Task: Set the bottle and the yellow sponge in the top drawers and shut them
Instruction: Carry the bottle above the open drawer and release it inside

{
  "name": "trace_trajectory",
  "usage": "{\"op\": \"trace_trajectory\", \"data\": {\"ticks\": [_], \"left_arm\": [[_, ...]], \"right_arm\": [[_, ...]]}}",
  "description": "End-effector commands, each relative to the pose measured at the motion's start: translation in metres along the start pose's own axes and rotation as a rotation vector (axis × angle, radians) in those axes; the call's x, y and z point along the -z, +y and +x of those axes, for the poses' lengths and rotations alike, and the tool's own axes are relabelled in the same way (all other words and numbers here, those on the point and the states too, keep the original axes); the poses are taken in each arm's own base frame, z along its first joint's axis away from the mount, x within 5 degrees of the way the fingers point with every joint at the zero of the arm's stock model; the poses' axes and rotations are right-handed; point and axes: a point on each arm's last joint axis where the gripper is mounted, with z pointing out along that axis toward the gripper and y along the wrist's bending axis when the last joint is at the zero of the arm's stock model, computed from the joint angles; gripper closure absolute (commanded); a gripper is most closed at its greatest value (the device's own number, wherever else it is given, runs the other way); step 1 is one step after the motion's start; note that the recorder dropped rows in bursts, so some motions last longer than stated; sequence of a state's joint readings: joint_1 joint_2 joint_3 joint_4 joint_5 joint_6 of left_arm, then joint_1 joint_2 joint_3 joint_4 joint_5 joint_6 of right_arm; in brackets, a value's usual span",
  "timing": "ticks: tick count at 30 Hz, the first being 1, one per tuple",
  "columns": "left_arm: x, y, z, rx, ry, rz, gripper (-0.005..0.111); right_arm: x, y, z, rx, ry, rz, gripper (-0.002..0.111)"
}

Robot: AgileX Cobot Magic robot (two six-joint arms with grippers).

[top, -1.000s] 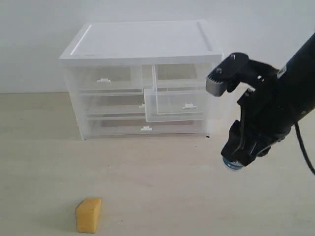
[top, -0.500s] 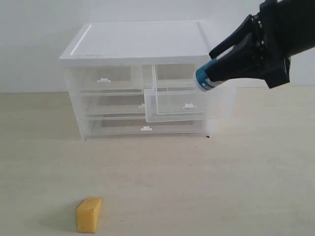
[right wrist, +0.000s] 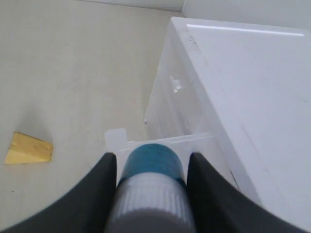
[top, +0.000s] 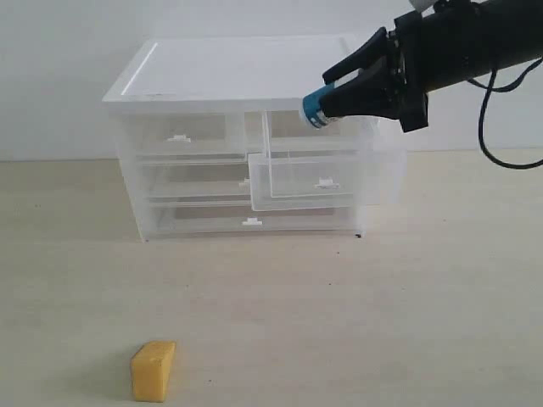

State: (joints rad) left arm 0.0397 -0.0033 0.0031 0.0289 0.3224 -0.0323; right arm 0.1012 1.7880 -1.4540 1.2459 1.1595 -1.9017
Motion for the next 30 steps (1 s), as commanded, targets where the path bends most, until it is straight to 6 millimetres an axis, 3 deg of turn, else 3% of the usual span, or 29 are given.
{"op": "trace_trajectory", "data": {"ticks": [1, 7, 19, 22, 27, 30], "left_arm": [[0.000, 0.000, -0.002, 0.003, -0.011, 0.005, 0.102], [0.000, 0.000, -0.002, 0.003, -0.011, 0.005, 0.102], [0.000, 0.000, -0.002, 0.003, -0.011, 0.005, 0.102], [0.000, 0.000, -0.002, 0.003, -0.011, 0.005, 0.102], [0.000, 0.000, -0.002, 0.003, -0.011, 0.005, 0.102], [0.000, 0.000, -0.002, 0.003, -0.011, 0.005, 0.102]], "right_arm": [[-0.013, -0.016, 0.015, -0.022, -0.033, -0.027, 0.108], [-0.028, -0.031, 0.033, -0.089, -0.109, -0.012, 0.108], [-0.043, -0.036, 0.055, -0.163, -0.135, -0.023, 0.107], [-0.043, -0.036, 0.055, -0.170, -0.136, -0.026, 0.093], [-0.043, -0.037, 0.056, -0.177, -0.128, -0.014, 0.054], [-0.043, -0.039, 0.057, -0.198, -0.114, 0.015, 0.047]]}}
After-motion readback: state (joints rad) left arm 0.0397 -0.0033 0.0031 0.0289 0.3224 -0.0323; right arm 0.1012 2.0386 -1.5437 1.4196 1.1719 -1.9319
